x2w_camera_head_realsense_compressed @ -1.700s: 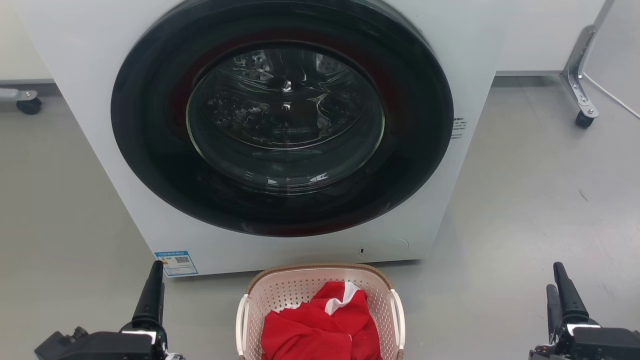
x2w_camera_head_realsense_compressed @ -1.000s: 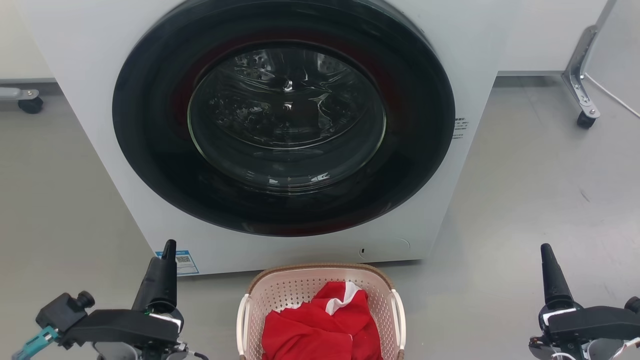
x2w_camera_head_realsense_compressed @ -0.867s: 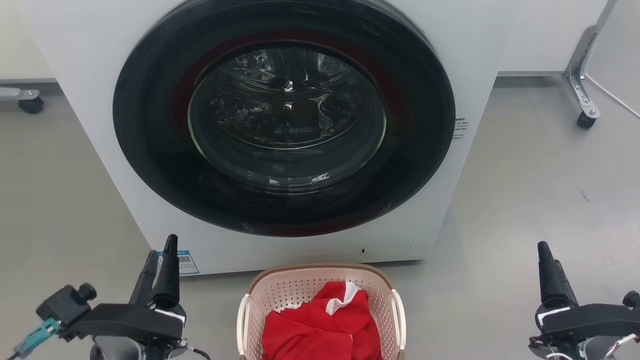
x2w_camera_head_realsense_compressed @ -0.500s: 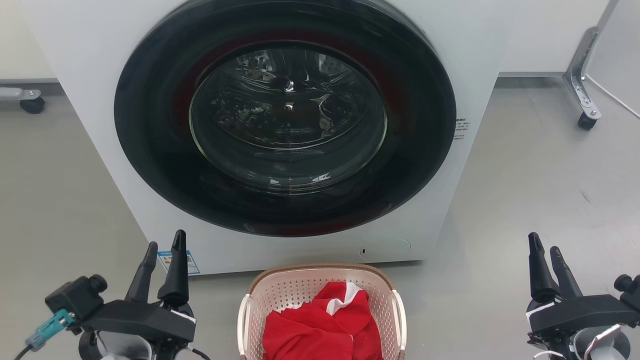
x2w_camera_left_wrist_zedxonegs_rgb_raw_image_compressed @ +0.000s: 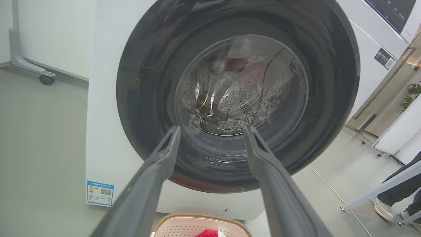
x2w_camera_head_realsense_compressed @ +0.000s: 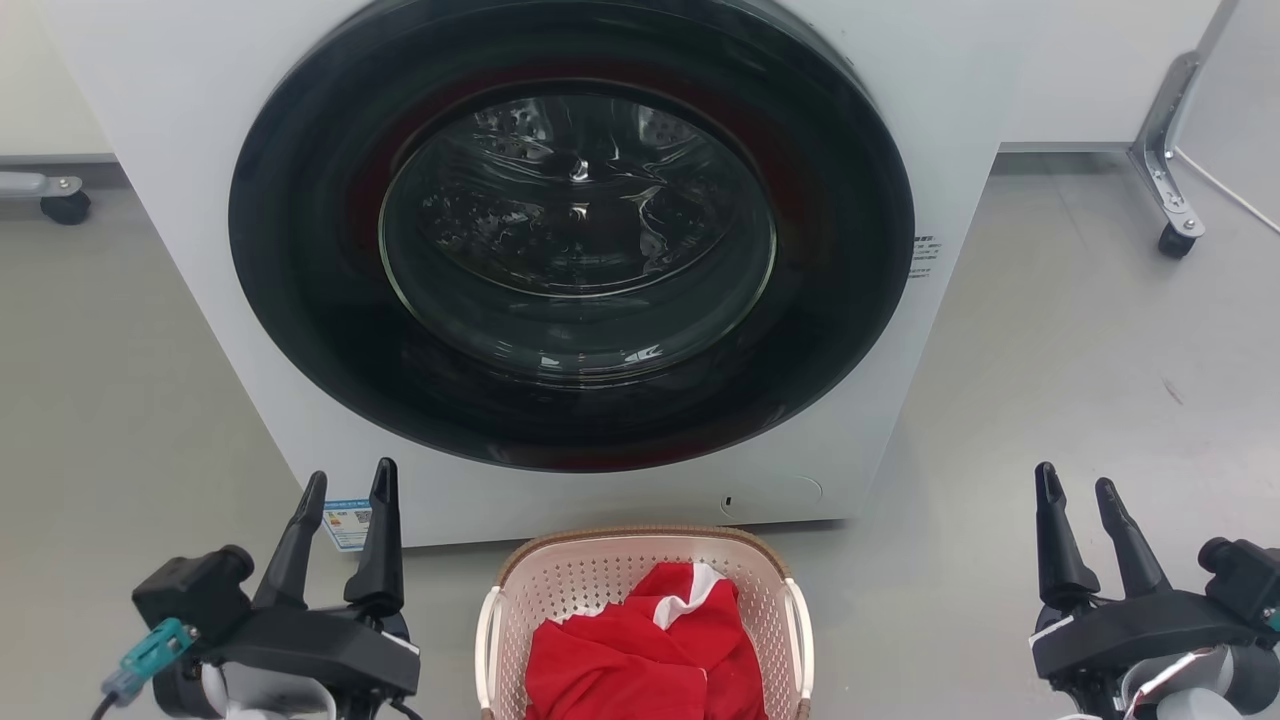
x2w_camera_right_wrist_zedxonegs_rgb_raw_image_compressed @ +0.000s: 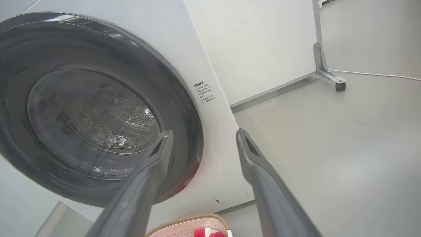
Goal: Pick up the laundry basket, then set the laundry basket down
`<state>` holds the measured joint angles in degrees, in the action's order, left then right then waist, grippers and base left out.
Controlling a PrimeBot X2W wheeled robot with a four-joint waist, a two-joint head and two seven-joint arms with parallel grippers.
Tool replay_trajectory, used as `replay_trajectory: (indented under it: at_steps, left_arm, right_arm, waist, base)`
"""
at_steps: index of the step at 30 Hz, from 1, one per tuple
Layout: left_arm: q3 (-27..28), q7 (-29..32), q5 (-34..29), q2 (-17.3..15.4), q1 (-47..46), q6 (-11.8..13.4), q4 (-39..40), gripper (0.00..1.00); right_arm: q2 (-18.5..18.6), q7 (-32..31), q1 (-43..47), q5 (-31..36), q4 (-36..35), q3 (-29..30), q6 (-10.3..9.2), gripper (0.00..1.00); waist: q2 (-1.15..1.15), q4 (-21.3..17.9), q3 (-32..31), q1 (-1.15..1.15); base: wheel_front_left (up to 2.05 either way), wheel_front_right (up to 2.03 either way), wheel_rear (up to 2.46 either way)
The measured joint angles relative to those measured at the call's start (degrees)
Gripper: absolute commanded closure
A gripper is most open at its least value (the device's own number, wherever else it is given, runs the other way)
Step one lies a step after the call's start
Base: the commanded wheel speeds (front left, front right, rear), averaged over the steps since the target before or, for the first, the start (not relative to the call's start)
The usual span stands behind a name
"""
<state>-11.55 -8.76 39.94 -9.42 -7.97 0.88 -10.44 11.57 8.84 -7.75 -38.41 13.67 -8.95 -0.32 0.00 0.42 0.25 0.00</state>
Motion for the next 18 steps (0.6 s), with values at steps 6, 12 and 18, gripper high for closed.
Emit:
replay_trajectory:
  at_steps: [6,12,18]
  left_arm:
    - [-1.0,-1.2,-4.5,-0.2,0.0,0.7,-0.1,0.0]
    - [-2.0,-2.6,-8.7,-0.6,0.0,1.6,-0.1,0.0]
    - [-2.8,-3.9,-12.6,-0.7,0.0,2.2,-0.2,0.0]
  right_arm:
    - [0.6,1.2,0.0,4.6,0.0,-0.9,-0.77,0.0]
    - [1.1,2.4,0.0,9.6,-0.2,-2.0,-1.76,0.0]
    - [1.5,3.7,0.0,13.9,-0.3,-2.7,-2.27,0.0]
  waist:
    - [0.0,0.0,0.0,0.0]
    - [0.0,0.0,0.0,0.0]
    - [0.0,0.1,0.0,0.0]
  base:
    - [0.0,0.0,0.0]
    - [0.0,0.0,0.0]
    - [0.0,0.0,0.0]
